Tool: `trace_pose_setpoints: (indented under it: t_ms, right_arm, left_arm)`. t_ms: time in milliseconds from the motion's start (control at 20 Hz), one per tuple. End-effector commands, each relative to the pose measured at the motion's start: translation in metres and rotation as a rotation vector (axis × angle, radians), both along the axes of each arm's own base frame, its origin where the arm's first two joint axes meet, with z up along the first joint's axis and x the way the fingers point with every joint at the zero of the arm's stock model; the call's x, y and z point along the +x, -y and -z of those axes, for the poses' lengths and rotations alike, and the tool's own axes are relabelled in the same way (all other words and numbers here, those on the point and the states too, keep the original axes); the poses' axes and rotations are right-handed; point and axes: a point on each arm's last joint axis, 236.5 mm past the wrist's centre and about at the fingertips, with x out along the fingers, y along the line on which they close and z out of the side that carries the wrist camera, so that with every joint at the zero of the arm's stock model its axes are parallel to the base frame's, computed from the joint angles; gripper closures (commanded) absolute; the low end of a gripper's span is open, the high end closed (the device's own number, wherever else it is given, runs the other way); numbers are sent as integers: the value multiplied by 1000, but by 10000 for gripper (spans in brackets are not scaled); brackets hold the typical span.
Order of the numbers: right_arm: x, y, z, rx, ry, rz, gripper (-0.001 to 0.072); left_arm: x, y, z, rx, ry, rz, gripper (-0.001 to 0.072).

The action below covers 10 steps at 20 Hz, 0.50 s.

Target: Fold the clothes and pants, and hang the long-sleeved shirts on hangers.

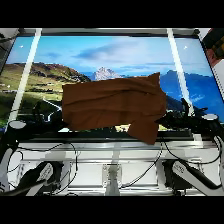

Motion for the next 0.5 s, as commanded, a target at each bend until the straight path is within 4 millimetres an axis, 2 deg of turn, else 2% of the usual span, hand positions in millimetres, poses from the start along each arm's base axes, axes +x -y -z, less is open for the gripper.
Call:
trace_pose_setpoints:
  t_ms: [0,150,250,350,450]
  right_arm:
    - [7,-11,-47,16,147,10,700]
    - [25,-14,-100,33,325,112,700]
    - [45,-2,-128,26,427,237,701]
    - [64,13,-137,-19,485,344,702]
    - [82,18,-136,-59,508,417,702]
  left_arm:
    - [24,1,-48,-32,110,29,689]
    - [53,-32,-106,48,275,-33,689]
    - [68,-51,-137,70,373,-109,689]
    - [84,-69,-151,103,447,-198,690]
    - [99,-76,-147,141,474,-236,691]
